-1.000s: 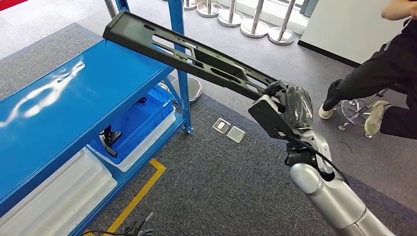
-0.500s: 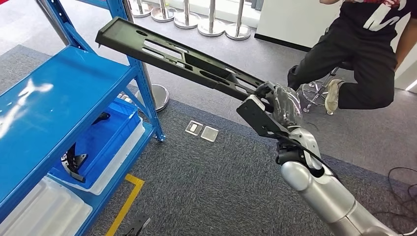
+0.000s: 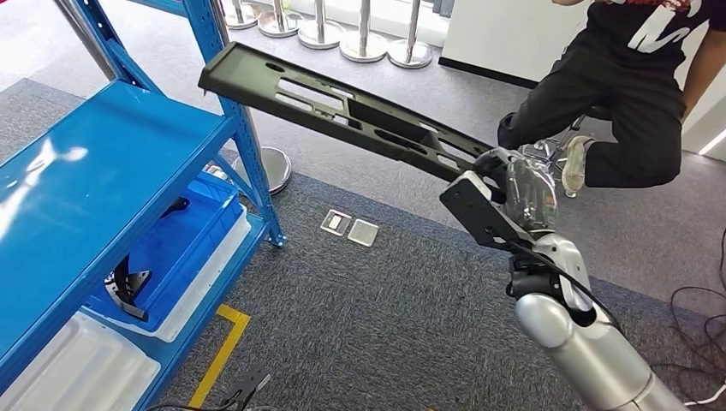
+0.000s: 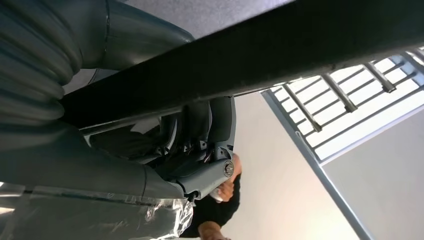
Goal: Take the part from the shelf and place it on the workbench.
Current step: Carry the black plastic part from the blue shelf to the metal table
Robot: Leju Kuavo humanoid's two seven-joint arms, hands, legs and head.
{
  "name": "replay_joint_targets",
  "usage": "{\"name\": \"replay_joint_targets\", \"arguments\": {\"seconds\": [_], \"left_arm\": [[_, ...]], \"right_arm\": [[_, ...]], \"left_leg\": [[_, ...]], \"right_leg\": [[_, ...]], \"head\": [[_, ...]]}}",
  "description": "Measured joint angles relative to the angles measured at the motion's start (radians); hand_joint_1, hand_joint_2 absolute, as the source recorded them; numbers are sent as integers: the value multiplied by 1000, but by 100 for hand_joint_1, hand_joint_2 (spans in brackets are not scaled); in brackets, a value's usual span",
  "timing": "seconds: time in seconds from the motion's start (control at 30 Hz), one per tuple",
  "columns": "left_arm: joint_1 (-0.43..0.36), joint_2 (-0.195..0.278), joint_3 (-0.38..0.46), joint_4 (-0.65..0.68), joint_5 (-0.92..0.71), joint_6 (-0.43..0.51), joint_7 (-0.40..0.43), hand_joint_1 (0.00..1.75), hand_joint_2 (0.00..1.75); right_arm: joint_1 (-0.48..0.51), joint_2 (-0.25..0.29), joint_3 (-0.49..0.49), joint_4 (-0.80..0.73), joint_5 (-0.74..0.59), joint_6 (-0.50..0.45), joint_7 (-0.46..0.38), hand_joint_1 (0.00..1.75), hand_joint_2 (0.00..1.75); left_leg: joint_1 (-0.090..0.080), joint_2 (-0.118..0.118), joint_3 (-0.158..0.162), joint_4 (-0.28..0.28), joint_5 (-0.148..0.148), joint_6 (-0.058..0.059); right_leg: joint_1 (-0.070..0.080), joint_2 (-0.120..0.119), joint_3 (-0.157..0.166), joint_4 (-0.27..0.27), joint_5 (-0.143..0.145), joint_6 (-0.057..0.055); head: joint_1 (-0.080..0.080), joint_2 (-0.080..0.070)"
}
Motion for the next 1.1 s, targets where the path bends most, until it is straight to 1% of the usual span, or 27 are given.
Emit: {"name": "replay_joint_targets", "arguments": {"seconds": [0.03, 0.1, 0.13, 0.17, 0.2, 0.27, 0.3, 0.33, 0.37, 0.4, 0.43, 0.47, 0.53, 0.57, 0.6, 0.67, 0.73, 0.77, 0.8, 0.83, 0.87, 0.93, 0.97, 1.0, 1.03, 1.07, 1.1], "left_arm": [[0, 0, 0, 0, 0, 0, 0, 0, 175], [-1, 0, 0, 0, 0, 0, 0, 0, 175], [-1, 0, 0, 0, 0, 0, 0, 0, 175], [-2, 0, 0, 0, -1, 0, 0, 0, 175], [-1, 0, 0, 0, -1, 0, 0, 0, 175], [2, 0, 0, 0, -1, 0, 0, 0, 175], [3, 0, 0, 0, -1, 0, 0, 0, 175], [4, 0, 0, 0, -1, 0, 0, 0, 175], [4, 0, 0, 0, -1, 0, 0, 0, 175], [3, 0, 0, 0, -1, 0, -1, 0, 175], [3, 0, 0, 0, -2, 0, -1, 0, 175], [3, 0, 0, 0, -2, 0, -1, 0, 175], [3, 0, 0, 0, -1, 0, -1, 0, 175], [3, 0, 0, 0, -1, 0, -2, 0, 175], [3, -1, 0, 0, -1, 0, -2, 0, 175], [1, -2, 0, 0, 0, 1, -3, 0, 175], [3, -3, 0, 0, 0, 1, -4, 0, 175], [4, -3, 0, 0, 0, 1, -4, 0, 175], [6, -3, 0, 0, 0, 1, -4, 0, 175], [6, -3, 0, 0, 0, 1, -4, 0, 175], [6, -3, 0, 0, 0, 1, -4, 0, 175], [6, -3, 0, 0, 0, 1, -4, 0, 175], [5, -3, 0, 0, 0, 1, -4, 0, 175], [4, -3, 0, 0, 0, 1, -5, 0, 175], [4, -3, 0, 0, 1, 1, -5, 0, 175], [4, -3, 0, 0, 1, 1, -6, 0, 175], [5, -3, 0, 0, 1, 1, -7, 0, 175]], "right_arm": [[-1, -1, -1, 0, 0, 0, 0, 175, 175], [-2, -5, -3, -1, 1, -2, -1, 175, 175], [-3, -6, -4, -2, 2, -2, -3, 175, 175], [-5, -8, -5, -2, 3, -2, -4, 175, 175], [-6, -8, -5, -3, 4, -2, -6, 175, 175], [-5, -9, -5, -3, 4, -1, -6, 175, 175], [-3, -9, -5, -3, 3, 0, -6, 175, 175], [-3, -9, -5, -3, 2, 2, -6, 175, 175], [-4, -9, -5, -3, 2, 4, -6, 175, 175], [-5, -9, -5, -3, 1, 6, -6, 175, 175], [-6, -9, -5, -3, 2, 8, -6, 175, 175], [-8, -9, -5, -4, 2, 10, -5, 175, 175], [-10, -10, -5, -5, 4, 13, -2, 175, 175], [-11, -10, -5, -5, 4, 14, -1, 175, 175], [-11, -11, -5, -6, 5, 15, 0, 175, 175], [-15, -15, -5, -8, 6, 17, 2, 175, 175], [-19, -18, -5, -8, 6, 19, 3, 175, 175], [-19, -18, -5, -8, 6, 19, 3, 175, 175], [-19, -18, -5, -8, 6, 20, 4, 175, 175], [-18, -18, -5, -8, 6, 21, 4, 175, 175], [-18, -18, -5, -8, 6, 21, 4, 175, 175], [-19, -19, -5, -9, 6, 21, 4, 175, 175], [-20, -19, -5, -9, 6, 21, 4, 175, 175], [-21, -19, -5, -10, 6, 21, 4, 175, 175], [-22, -19, -5, -10, 7, 21, 4, 175, 175], [-23, -19, -5, -11, 7, 21, 4, 175, 175], [-24, -19, -5, -11, 8, 20, 4, 175, 175]], "left_leg": [[-1, 4, 3, -4, 0, -6], [0, 9, 13, -9, -4, -19], [-1, 3, 13, 2, -14, -24], [0, -8, 2, 35, -35, -26], [0, -23, -22, 88, -65, -27], [-2, -39, -88, 216, -119, -27], [-3, -42, -111, 253, -125, -27], [-5, -43, -118, 256, -110, -27], [-5, -46, -106, 219, -77, -25], [-5, -54, -81, 156, -36, -22], [-4, -70, -56, 92, -5, -18], [-3, -82, -37, 42, 14, -14], [-6, -93, -27, 8, 17, -5], [-7, -85, -25, 4, 19, 1], [-7, -78, -22, 0, 21, 7], [-3, -64, -15, -8, 26, 18], [-2, -52, -13, -11, 26, 23], [-2, -45, -12, -11, 25, 23], [-2, -38, -12, -11, 24, 23], [-1, -30, -10, -11, 22, 22], [-1, -23, -7, -11, 19, 21], [-1, -10, 2, -12, 12, 15], [-3, -5, 6, -13, 9, 11], [-4, 0, 9, -15, 8, 5], [-6, 5, 11, -18, 7, 0], [-8, 10, 14, -21, 7, -7], [-7, 15, 17, -23, 4, -13]], "right_leg": [[4, 5, 0, -2, -3, -6], [4, 20, 8, -14, 1, -19], [1, 25, 15, -23, 4, -25], [-2, 31, 22, -31, 7, -32], [-4, 36, 27, -36, 8, -37], [-1, 51, 28, -35, 6, -43], [0, 60, 27, -34, 5, -45], [1, 71, 27, -31, 4, -45], [2, 81, 27, -27, 1, -45], [1, 91, 27, -21, -2, -43], [3, 100, 24, -13, -7, -39], [3, 110, 20, -5, -10, -35], [1, 124, 11, 2, -13, -24], [-2, 132, 9, 1, -12, -18], [-4, 127, 8, 3, -13, -12], [-4, 94, -8, 41, -36, -1], [-7, 53, -61, 150, -89, 10], [-10, 46, -95, 214, -113, 15], [-13, 42, -121, 259, -124, 19], [-16, 40, -129, 270, -116, 21], [-17, 37, -115, 238, -89, 21], [-15, 15, -44, 99, -22, 15], [-11, 2, -15, 38, -2, 10], [-6, -5, 2, 1, 6, 3], [-1, -7, 6, -11, 3, -3], [2, 1, 5, -14, 4, -9], [0, 10, 6, -18, 5, -15]], "head": [[1, 0], [1, 0], [-3, 0], [-9, 0], [-18, 0], [-39, 0], [-48, 0], [-55, 0], [-60, 0], [-66, 0], [-72, 0], [-76, 0], [-79, 0], [-81, 0], [-84, 0], [-80, 0], [-66, 0], [-60, 0], [-55, 0], [-49, 0], [-44, 0], [-36, 0], [-34, 0], [-32, 0], [-32, 0], [-34, 0], [-37, 0]]}}
